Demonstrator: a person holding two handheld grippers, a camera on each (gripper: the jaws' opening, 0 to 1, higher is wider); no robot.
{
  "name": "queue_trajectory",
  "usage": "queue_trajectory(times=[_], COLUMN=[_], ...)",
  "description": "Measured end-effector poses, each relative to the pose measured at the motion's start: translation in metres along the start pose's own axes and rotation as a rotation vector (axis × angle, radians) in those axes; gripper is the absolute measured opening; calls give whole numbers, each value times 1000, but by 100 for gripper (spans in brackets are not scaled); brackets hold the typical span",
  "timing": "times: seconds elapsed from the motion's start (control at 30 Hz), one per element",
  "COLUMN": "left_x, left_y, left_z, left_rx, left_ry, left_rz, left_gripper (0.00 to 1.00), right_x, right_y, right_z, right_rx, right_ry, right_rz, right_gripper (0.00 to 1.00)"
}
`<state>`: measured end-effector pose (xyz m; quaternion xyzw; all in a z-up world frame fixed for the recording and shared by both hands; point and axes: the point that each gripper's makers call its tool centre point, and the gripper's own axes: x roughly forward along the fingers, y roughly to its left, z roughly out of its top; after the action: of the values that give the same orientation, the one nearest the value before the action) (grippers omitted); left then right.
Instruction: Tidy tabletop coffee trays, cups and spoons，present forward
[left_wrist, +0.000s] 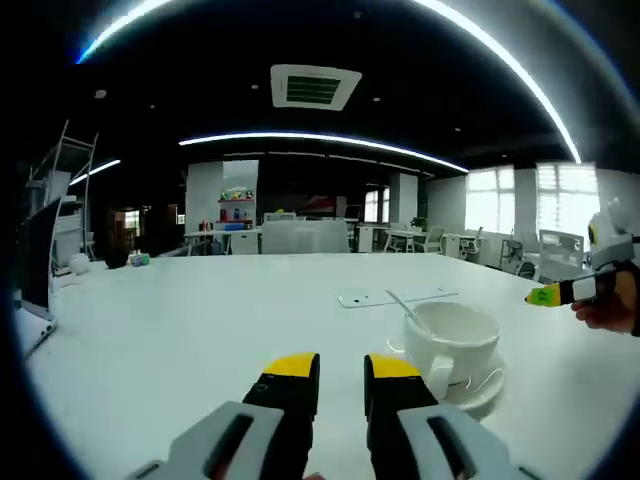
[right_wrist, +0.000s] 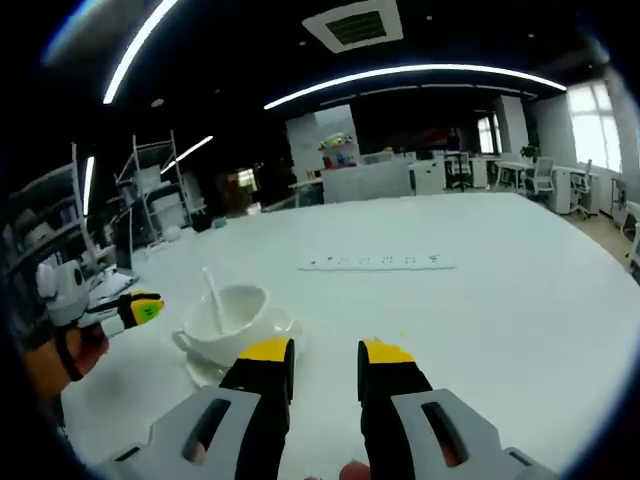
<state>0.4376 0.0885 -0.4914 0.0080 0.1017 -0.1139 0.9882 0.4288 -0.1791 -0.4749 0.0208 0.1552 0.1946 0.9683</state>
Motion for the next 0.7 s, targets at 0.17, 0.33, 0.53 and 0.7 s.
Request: queue_trajectory(times=[0.17, 0.33, 0.53, 0.7], left_x=[-22, -47, -81, -112], left_y=[5, 14, 24, 37], left_z=[7, 19, 28, 27], left_rx=[55, 17, -5, -24], left_ry=[-53, -108, -148, -169], left_rz=[10, 10, -6, -6], left_gripper=[24, 25, 27, 26], right_x=[-27, -51, -81, -109], right_y=[-3, -9, -26, -41], right_z=[5, 18, 27, 27], right_rx=[-91, -128, -122, -105], right_ry=[-49, -115, -175, -223], right_rz=[-30, -46, -73, -95], right_gripper=[29, 30, 35, 36])
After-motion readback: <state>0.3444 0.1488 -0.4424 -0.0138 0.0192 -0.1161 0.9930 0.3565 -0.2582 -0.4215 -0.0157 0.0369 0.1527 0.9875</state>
